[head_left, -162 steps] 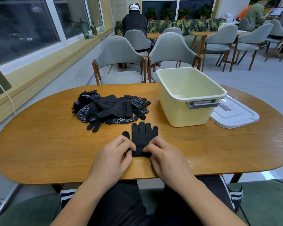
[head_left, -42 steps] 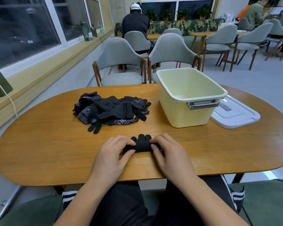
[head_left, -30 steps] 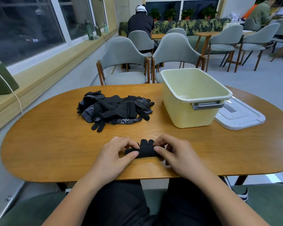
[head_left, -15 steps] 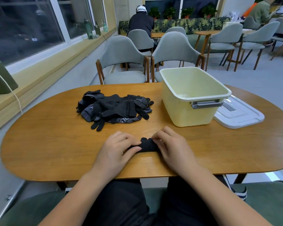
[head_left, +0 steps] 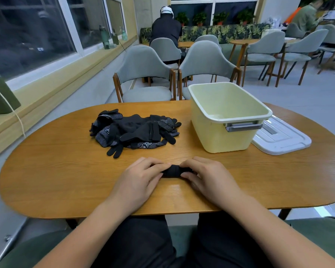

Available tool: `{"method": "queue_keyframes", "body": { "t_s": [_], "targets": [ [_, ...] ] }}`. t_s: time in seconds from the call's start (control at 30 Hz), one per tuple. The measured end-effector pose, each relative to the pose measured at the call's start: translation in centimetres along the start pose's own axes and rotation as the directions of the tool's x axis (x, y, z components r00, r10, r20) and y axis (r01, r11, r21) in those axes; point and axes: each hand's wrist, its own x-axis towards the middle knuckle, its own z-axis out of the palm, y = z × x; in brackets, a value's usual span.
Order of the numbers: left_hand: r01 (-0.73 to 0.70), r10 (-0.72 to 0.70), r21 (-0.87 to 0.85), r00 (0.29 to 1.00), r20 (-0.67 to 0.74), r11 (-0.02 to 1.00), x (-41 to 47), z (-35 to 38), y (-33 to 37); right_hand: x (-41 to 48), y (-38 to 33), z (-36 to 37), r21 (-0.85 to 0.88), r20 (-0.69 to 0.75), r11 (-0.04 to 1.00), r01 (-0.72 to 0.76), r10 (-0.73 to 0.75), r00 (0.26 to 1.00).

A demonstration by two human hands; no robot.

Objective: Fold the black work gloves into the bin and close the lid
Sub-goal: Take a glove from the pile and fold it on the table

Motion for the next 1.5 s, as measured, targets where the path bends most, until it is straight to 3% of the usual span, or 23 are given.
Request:
{"method": "queue_keyframes", "body": {
  "t_s": [0.5,0.87,1.27,1.5],
  "targets": [
    [0.103,-0.103,-0.006,0.992,0.075,0.995,3.0,-0.3,-0.7,2.3,1.1,-0.2,0.093,0.136,0.993,-0.078,0.065,0.989],
    [0.091,-0.088,-0.019,0.991,0.1,0.996,4.3,-0.7,-1.0,3.8,0.9,-0.7,0.115,0.202,0.984,-0.137,0.112,0.973],
    [-0.022,0.022,-0.03,1.0,0.002,0.999,11.1,-6.9,1.7,8.5,0.4,-8.5,0.009,0.032,0.999,-0.041,0.04,0.999],
    [-0.077,0.078,-0.072,0.997,0.013,0.994,17.4,-8.1,3.4,11.0,2.1,-14.2,-0.09,0.034,0.994,-0.061,0.064,0.997]
  ]
}}
